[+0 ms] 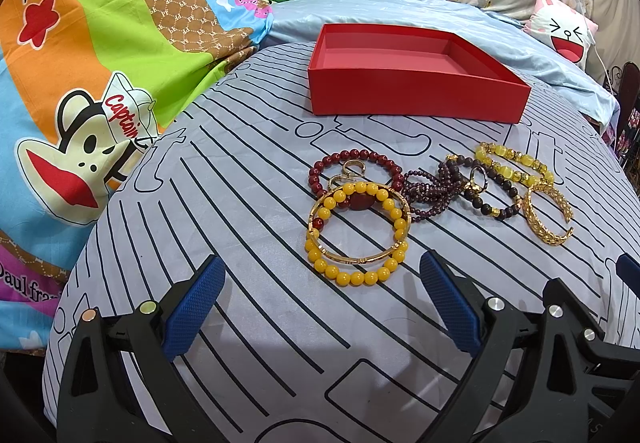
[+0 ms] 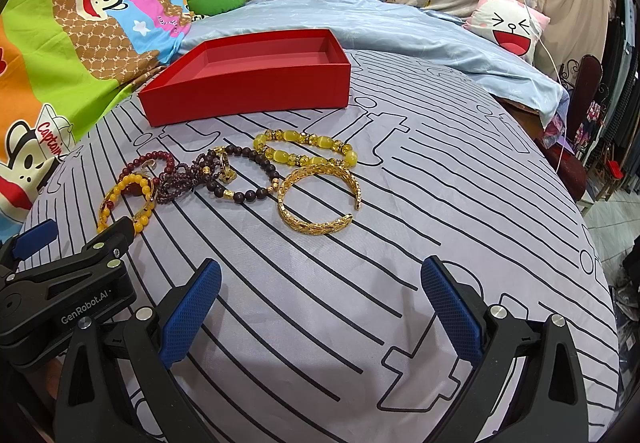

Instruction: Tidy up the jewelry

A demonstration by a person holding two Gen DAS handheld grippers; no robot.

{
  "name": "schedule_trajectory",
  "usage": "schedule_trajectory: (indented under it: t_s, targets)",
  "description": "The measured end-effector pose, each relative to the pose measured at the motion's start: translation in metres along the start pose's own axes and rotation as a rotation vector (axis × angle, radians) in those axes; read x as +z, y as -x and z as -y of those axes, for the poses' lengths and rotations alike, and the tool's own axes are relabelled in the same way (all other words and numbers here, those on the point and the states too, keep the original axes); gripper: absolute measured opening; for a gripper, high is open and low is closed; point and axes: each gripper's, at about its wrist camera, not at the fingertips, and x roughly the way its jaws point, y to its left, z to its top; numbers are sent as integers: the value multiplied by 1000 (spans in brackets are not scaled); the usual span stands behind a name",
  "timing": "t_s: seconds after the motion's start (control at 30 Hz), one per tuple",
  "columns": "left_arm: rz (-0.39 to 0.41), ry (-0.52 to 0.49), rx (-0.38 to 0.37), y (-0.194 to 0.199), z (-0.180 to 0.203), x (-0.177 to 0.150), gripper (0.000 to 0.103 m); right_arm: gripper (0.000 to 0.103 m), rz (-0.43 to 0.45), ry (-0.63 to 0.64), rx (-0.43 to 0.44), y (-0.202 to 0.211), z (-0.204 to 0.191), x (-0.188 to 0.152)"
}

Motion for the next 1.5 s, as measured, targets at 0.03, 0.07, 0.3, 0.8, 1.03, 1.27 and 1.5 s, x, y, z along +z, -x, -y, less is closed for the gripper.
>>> schedule_trajectory:
  t_s: [0.03,0.07,0.3,0.8,1.03,1.27,1.5]
  targets:
    - [0,0,1,0,0,0,93,96,0,0,0,0,0,0]
    - [0,0,0,0,0,0,93,96,0,0,0,0,0,0]
    - [0,-1,1,0,0,0,93,96,-1,0,0,0,0,0]
    - [-6,38,-24,5,-24,1,96,96,-7,-29,15,-2,14,1]
    - [-49,111,-56,-2,-52,3,96,96,-29,-33,34,-14,17,15]
    - [-33,87,-56,-5,-52,10,96,89,-56,-20,38,-35,12,30]
    - [-47,41,-67,-10,-38,11,96,72,-84,-12,42,-48,7,37]
